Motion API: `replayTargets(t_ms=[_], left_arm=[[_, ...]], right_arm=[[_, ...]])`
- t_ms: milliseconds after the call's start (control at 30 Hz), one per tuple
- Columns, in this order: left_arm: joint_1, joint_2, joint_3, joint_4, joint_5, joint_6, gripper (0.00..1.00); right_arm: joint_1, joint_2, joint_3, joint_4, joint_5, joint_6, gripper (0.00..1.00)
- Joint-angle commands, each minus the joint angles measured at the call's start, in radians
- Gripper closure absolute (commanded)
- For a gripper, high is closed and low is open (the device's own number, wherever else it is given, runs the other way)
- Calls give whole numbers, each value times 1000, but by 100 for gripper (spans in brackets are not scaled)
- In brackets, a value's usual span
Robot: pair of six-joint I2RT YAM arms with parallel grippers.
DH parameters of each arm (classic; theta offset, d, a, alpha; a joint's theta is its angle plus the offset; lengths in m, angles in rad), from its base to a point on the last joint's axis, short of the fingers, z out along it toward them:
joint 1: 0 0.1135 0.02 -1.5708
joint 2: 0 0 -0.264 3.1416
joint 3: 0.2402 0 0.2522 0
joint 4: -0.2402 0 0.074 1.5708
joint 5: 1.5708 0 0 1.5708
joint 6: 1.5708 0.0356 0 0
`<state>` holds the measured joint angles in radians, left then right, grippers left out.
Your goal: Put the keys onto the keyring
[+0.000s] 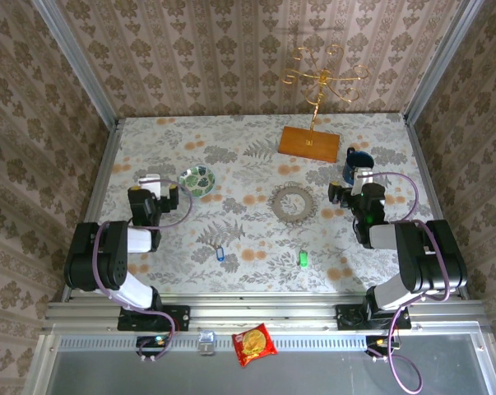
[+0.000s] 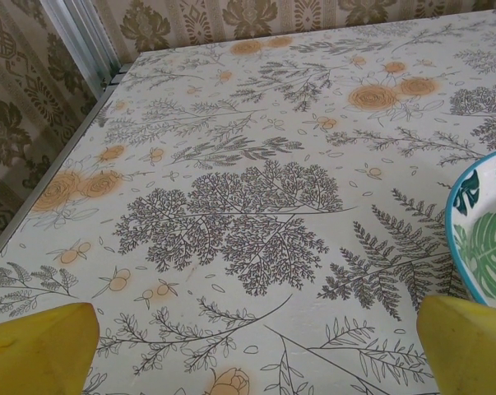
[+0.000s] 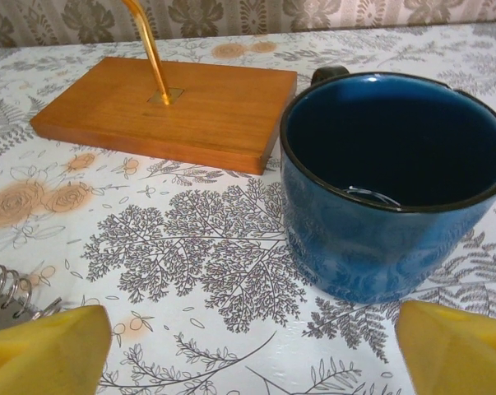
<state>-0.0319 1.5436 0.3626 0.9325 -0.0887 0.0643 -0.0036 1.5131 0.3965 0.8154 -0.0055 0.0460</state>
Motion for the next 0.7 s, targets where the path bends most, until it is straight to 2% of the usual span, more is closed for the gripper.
replayTargets(t_ms=[0,167,233,333,533,667], left_arm=[[0,-68,-26,24,4,-4,0],[-46,-275,-21,-137,-70,20,0],[-77,-335,-7,-196,-93,10,0],[-110,-376,59,-349,-57,-21,0],[-193,-404,133,-511,71,-116,5],[-275,-404,154,-611,109,-218,10]], right_arm=[[4,-104,48,-144,35,-3,12],[8,-320,166,-538,90,152,13],[15,-367,208,-684,87,256,17],[46,-404,248,-852,38,386,25],[231,-409,289,-1060,47,506,37],[386,-330,351,-1164,72,563,46]])
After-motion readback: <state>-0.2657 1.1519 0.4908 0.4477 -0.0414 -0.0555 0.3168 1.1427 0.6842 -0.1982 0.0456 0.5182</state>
